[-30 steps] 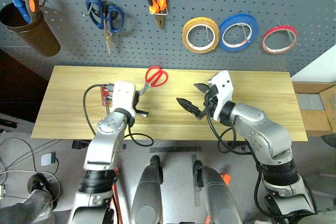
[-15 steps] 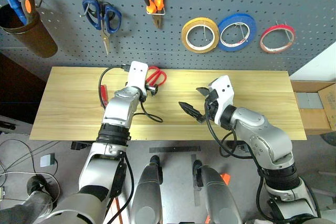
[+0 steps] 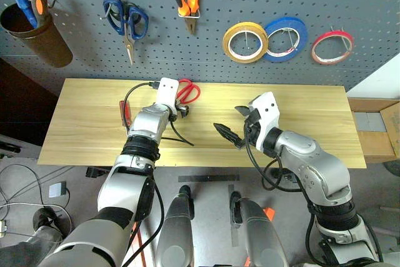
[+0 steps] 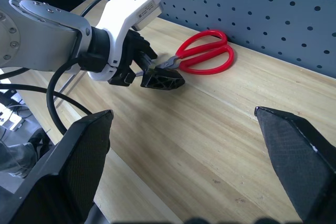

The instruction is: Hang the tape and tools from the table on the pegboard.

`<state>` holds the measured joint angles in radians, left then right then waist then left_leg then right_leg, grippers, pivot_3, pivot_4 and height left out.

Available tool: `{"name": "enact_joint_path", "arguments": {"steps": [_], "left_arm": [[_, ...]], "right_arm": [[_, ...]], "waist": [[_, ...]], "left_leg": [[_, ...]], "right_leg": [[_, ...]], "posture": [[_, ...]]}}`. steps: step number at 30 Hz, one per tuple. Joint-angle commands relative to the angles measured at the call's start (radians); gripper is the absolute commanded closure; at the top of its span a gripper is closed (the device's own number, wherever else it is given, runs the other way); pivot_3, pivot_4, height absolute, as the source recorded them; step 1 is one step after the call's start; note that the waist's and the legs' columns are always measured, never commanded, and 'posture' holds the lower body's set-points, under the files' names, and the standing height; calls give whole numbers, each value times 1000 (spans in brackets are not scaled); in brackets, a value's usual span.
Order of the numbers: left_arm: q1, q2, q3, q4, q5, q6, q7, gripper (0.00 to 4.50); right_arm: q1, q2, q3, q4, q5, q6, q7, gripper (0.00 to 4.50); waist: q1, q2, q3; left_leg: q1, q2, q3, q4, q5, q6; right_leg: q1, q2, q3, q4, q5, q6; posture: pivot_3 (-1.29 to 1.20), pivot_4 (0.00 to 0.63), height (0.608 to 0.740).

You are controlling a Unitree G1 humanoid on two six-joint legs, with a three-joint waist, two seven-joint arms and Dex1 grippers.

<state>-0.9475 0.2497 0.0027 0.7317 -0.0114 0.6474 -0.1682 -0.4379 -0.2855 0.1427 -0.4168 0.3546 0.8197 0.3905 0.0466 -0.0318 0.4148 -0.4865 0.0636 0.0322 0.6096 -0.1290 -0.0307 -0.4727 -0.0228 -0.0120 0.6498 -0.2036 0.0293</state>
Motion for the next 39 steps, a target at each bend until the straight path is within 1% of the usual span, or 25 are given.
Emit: {"name": "enact_joint_path", "arguments": {"steps": [1, 4, 7, 10, 13, 16, 21, 22, 23, 24, 25, 28, 33, 36, 39], "left_arm": [[26, -6, -11, 32, 16, -24, -2, 95], [-13, -1, -6, 83, 16, -81, -17, 95], [-58, 11, -27, 158, 31, -114, -61, 95], [-107, 22, -47, 248, 51, -123, -104, 95], [-125, 25, -48, 295, 54, -123, -115, 95], [-122, 29, -45, 301, 52, -113, -127, 605], [-106, 38, -45, 276, 54, -84, -136, 2286], [-102, 40, -45, 269, 54, -79, -138, 2715], [-99, 42, -46, 263, 53, -71, -140, 2998], [-93, 45, -46, 254, 54, -61, -141, 3413], [-85, 49, -48, 241, 54, -51, -144, 3499], [-66, 54, -49, 209, 53, -27, -148, 3497], [-1, 67, -54, 87, 48, 63, -167, 3497], [47, 79, -52, -23, 41, 113, -178, 3497], [121, 99, -54, -176, 40, 145, -184, 3497]], "right_arm": [[9, 1, -5, -44, 8, -4, 0, 0], [3, 4, -4, -39, 7, -5, -2, 0], [3, 5, -5, -42, 8, -2, -2, 0], [6, 3, -6, -45, 8, 1, -4, 0], [8, 2, -7, -48, 8, 3, -7, 0], [10, 2, -8, -50, 7, 5, -10, 0], [10, 4, -9, -50, 8, 6, -14, 0], [10, 4, -9, -50, 8, 6, -15, 0], [10, 3, -9, -51, 9, 7, -16, 0], [10, 3, -8, -50, 9, 7, -16, 0], [11, 2, -8, -51, 9, 8, -17, 0], [12, 0, -7, -51, 9, 8, -17, 0], [12, -6, -9, -48, 7, 8, -16, 0], [12, -9, -10, -47, 7, 8, -15, 0], [12, -13, -11, -45, 6, 6, -13, 0]], "waist": [[0, 0, 0], [1, 0, 0], [2, 0, 0], [2, 0, 0], [1, 0, 0], [0, 0, 0], [-8, 0, 0], [-10, 0, 0], [-15, 0, 0], [-18, 0, 0], [-21, 0, 0], [-24, 0, 0], [-25, 0, 0], [-25, 0, 0], [-25, 0, 0]], "left_leg": [[0, 0, 0, 0, 0, 0], [0, 0, 0, 0, 0, 0], [0, 0, 0, 0, 0, -1], [-1, 0, 0, 0, 0, -1], [-1, 0, 0, 0, 0, -1], [0, 0, 0, 0, 0, -1], [0, 0, 0, 0, 0, -1], [0, 0, 0, 1, 1, -1], [0, 0, 0, 1, 1, -1], [0, 0, 0, 1, 1, -1], [0, 0, 0, 1, 1, -1], [1, 0, 0, 1, 1, -1], [2, 0, 0, 1, 1, -1], [2, 0, 0, 1, 1, -1], [3, 0, 0, 1, 1, -2]], "right_leg": [[0, 0, 0, 0, 0, 0], [0, 0, 0, 0, 0, 0], [0, 0, 0, 0, 0, 0], [0, 0, 0, 0, 0, 0], [0, 0, 0, 0, 0, 0], [0, 0, 0, 0, 0, 0], [0, 0, 0, 1, 0, 0], [0, 0, 0, 1, 0, 0], [0, 0, 0, 1, 0, 0], [0, 0, 0, 2, 0, 0], [0, 0, 0, 2, 0, 0], [0, 0, 1, 2, 0, 0], [0, 0, 1, 4, 0, 0], [0, 0, 1, 5, 0, 0], [0, 0, 2, 6, 0, 0]], "posture": [[90, 435, 740], [97, 437, 740], [97, 437, 740], [93, 439, 740], [91, 438, 740], [92, 440, 740], [93, 441, 740], [95, 442, 740], [95, 442, 740], [95, 442, 740], [95, 444, 740], [95, 444, 740], [94, 445, 740], [92, 445, 740], [93, 443, 740]]}}
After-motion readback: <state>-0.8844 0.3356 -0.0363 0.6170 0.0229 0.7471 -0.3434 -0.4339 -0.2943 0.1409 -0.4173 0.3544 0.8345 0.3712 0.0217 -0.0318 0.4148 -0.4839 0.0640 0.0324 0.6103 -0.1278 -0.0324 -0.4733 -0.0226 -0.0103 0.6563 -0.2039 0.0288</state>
